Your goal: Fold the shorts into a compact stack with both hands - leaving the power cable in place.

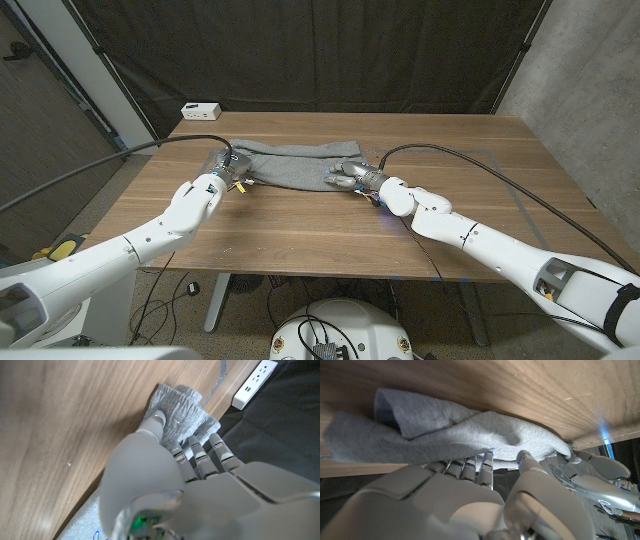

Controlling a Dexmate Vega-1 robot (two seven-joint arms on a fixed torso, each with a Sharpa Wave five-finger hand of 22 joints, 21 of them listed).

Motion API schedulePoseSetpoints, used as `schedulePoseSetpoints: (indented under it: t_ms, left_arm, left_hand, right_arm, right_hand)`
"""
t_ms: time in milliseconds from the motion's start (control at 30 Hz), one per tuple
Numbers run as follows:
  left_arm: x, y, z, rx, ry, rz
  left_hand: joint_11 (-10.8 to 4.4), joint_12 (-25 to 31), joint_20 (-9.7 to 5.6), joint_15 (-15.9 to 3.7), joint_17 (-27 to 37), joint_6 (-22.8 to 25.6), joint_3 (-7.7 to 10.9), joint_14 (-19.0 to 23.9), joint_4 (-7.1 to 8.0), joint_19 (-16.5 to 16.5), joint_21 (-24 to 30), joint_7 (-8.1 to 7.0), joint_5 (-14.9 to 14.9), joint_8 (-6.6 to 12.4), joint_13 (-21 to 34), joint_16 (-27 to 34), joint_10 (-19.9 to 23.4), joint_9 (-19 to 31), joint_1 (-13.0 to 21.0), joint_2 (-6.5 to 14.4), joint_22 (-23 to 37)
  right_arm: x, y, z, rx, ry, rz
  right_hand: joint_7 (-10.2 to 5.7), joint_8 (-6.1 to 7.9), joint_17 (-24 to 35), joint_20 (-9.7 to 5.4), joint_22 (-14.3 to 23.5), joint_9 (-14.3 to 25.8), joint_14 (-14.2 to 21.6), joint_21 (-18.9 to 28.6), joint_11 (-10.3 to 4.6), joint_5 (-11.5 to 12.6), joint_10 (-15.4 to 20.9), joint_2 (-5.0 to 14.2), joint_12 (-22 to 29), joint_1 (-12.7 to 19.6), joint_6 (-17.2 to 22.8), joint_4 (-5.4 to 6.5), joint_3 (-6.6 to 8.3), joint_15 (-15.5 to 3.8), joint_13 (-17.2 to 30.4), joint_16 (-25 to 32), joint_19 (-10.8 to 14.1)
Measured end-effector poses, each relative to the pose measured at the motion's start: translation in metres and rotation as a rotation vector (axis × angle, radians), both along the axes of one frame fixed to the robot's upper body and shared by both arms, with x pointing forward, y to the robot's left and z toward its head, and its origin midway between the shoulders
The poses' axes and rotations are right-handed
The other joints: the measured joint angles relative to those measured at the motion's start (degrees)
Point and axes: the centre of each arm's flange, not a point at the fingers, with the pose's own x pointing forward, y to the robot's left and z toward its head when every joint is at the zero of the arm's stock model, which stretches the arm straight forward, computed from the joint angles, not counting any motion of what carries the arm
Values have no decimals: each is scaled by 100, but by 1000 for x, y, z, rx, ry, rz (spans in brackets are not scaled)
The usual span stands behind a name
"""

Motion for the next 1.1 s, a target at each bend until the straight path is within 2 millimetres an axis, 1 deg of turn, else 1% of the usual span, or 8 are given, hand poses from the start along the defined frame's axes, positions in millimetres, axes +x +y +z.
schedulePoseSetpoints:
  t_ms: [67, 133, 333, 600, 767, 867, 1033, 1100]
  left_arm:
    - [0, -1, 1, 18, -25, -4]
    - [0, -2, 1, 33, -43, -8]
    - [-2, -8, 6, 105, -98, -31]
    - [-5, -13, 15, 209, -141, -61]
    - [-8, -17, 18, 268, -155, -82]
    - [-11, -17, 25, 310, -169, -91]
    - [-15, -19, 32, 388, -183, -111]
    - [-17, -19, 35, 412, -187, -116]
  left_hand:
    - [16, -1, 0, -6, 0, 234, 74, 95, 1, 0, 29, -2, 0, 105, 40, 0, 76, 3, 22, 21, 0]
    - [16, -4, 0, -7, 10, 343, 106, 147, 16, 0, 29, -10, 0, 148, 51, -24, 115, 3, 44, 44, 0]
    - [16, -5, 21, -6, 17, 386, 152, 208, 30, 20, 74, -33, 0, 179, 114, -24, 114, 39, 44, 44, 27]
    - [15, -49, 21, -21, 17, 453, 197, 283, 75, 20, 73, -85, 0, 204, 159, -66, 114, 40, 42, 45, 21]
    - [-27, -62, -11, -16, 24, 474, 221, 322, 99, 51, 118, -112, -15, 224, 191, -67, 156, 39, -15, 64, 10]
    - [-27, -88, -11, 4, 43, 454, 222, 342, 100, 51, 118, -131, -24, 224, 210, -67, 156, 39, -28, 51, 10]
    - [-27, -89, -11, -27, 43, 454, 244, 372, 122, 51, 118, -131, -46, 224, 222, -67, 155, 38, -29, 52, 10]
    - [-27, -92, -25, -27, 43, 436, 244, 372, 123, 37, 118, -166, -46, 223, 230, -66, 155, 38, -52, 75, 10]
  right_arm:
    - [1, -1, 0, -4, 4, -3]
    - [1, -1, 0, -7, 6, -4]
    - [2, -1, -1, -11, 11, -6]
    - [1, -3, -3, -12, 14, -6]
    - [1, -3, -4, -13, 16, -5]
    - [0, -2, -5, -13, 17, -3]
    - [0, -2, -6, -14, 16, 2]
    - [-1, -2, -6, -13, 15, 3]
  right_hand:
    - [-11, 0, 0, -12, 0, 0, 19, -13, -9, 0, 9, 0, 0, 0, 26, 0, 0, -20, 0, 0, 19]
    - [-13, 0, 0, -18, 1, 0, 50, -15, -9, 0, 9, 0, 0, 0, 28, -17, 17, 11, 0, 0, 25]
    - [18, 0, -2, -17, 2, 0, 50, -34, -9, 0, 71, 1, 0, 1, 59, -47, 47, 11, -1, 0, 25]
    - [-13, 0, -3, -17, 2, -3, 80, -78, 11, 0, 91, 38, -1, 38, 90, -47, 47, -20, -2, 0, 24]
    - [-3, 0, -3, -17, 2, -15, 80, -82, 19, 0, 124, 38, -1, 38, 100, -64, 64, -20, -2, 0, 24]
    - [17, -39, -3, -16, 2, -15, 80, -100, 1, 0, 142, 39, -1, 37, 120, -64, 64, -20, -3, 0, 24]
    - [17, -40, -3, -16, 2, -15, 80, -114, 1, 0, 141, 61, -1, 15, 120, -63, 64, -20, -3, -28, 24]
    - [17, -40, -3, -16, 2, -8, 80, -116, 1, 0, 141, 61, -1, 15, 120, -63, 64, -20, -3, -28, 24]
